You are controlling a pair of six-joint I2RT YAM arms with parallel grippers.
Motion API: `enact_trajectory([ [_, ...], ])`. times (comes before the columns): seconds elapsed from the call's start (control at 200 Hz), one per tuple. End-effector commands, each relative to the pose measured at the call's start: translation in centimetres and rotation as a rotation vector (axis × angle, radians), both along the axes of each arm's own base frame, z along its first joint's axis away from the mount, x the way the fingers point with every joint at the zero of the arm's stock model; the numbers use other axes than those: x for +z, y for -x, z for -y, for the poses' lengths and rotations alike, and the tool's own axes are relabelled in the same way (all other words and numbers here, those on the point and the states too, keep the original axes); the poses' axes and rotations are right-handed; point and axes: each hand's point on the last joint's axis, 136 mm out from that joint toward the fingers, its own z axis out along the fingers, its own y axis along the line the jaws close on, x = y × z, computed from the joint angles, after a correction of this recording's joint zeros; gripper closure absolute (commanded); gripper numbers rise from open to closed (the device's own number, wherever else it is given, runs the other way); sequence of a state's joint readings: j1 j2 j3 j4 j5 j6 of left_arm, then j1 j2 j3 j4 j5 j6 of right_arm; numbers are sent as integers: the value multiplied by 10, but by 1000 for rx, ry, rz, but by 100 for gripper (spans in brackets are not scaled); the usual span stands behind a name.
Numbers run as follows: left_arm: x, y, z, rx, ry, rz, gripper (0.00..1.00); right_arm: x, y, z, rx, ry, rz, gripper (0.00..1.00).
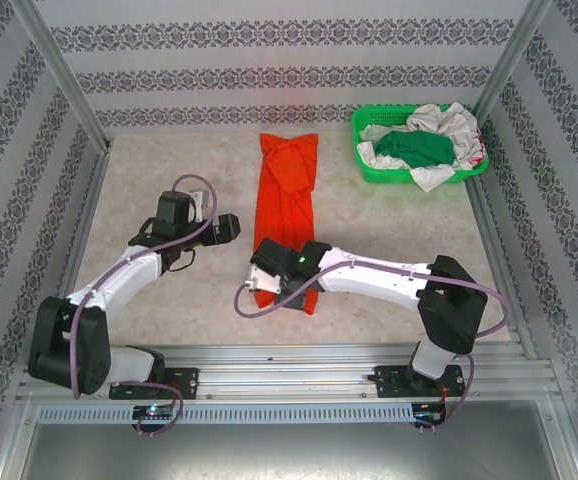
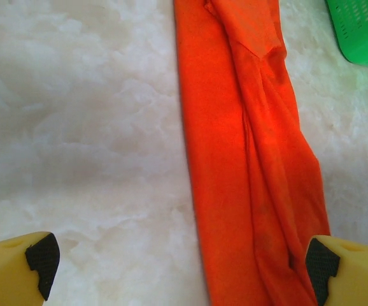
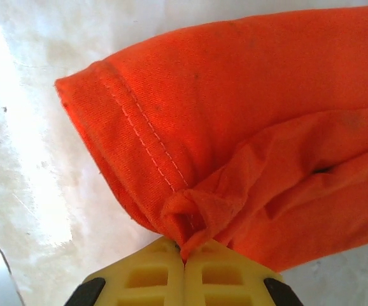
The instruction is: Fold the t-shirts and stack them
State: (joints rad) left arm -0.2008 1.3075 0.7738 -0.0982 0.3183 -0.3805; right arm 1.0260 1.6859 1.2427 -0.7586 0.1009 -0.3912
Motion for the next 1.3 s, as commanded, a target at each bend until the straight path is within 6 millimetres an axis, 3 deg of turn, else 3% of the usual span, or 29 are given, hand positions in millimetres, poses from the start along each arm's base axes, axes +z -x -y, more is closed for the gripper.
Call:
enact_trajectory([
  [0.0, 25, -9, -11, -7, -84, 170, 0, 22, -2, 3, 50, -33, -36, 100],
  [0.165, 28, 1, -10, -75, -133, 279, 0, 32, -26, 6, 81, -29, -63, 100],
  [0.415, 40, 24, -11, -146, -221, 587, 0, 47, -89, 5, 67, -53, -24, 100],
  [0.639, 33, 39, 6, -306, -237, 579, 0, 55, -147, 2, 24, -75, 35, 100],
  [0.794, 32, 42, 11, -336, -221, 579, 0, 57, -177, 3, -3, -93, 60, 100],
  [1.064, 34, 45, 18, -370, -188, 557, 0, 61, -217, 2, -27, -121, 104, 100],
  [1.294, 32, 48, 23, -386, -180, 549, 0, 51, -240, 0, -43, -99, 123, 100],
])
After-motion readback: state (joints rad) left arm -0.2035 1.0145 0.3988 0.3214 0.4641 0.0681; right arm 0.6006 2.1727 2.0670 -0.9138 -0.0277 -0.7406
